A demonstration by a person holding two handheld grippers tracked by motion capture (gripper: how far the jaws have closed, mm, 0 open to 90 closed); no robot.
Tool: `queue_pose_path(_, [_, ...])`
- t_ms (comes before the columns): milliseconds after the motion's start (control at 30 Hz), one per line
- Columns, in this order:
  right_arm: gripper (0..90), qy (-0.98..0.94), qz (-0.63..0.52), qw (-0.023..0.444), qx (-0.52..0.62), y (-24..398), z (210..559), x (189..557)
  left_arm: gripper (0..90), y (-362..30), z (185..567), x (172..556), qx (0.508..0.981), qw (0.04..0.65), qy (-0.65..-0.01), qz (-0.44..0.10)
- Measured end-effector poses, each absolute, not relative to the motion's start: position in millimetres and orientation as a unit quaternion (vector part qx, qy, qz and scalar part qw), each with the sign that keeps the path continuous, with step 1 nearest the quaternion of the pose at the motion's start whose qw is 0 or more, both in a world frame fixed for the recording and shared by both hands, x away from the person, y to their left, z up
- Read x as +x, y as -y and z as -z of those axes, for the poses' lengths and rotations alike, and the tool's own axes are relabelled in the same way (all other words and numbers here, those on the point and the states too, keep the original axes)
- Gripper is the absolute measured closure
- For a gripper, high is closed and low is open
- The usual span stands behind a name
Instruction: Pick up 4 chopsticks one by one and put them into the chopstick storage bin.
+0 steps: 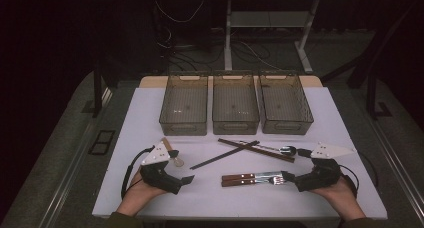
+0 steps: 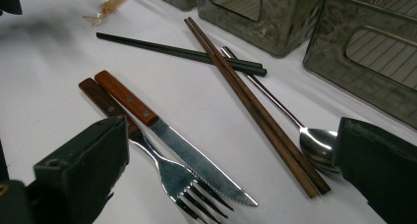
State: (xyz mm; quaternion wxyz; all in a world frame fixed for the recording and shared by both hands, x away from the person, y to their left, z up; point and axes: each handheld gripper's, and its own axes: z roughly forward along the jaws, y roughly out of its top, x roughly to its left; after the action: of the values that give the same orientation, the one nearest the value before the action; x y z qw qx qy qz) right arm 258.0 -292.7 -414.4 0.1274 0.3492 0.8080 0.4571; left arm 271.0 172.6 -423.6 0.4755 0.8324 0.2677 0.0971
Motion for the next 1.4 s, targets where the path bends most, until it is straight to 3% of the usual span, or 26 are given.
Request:
queue_pose_path(1100, [1.0,-0.830,-0.431,0.123,0.332,275,408,285,0.0,-167,426,272,0.835,0.475,-0.264,-0.085])
queue_pose_path(1400, [22.0,-0.842,-0.421,0.119,0.317,264,406,298,0.0,-167,426,272,0.838,0.472,-0.263,-0.084])
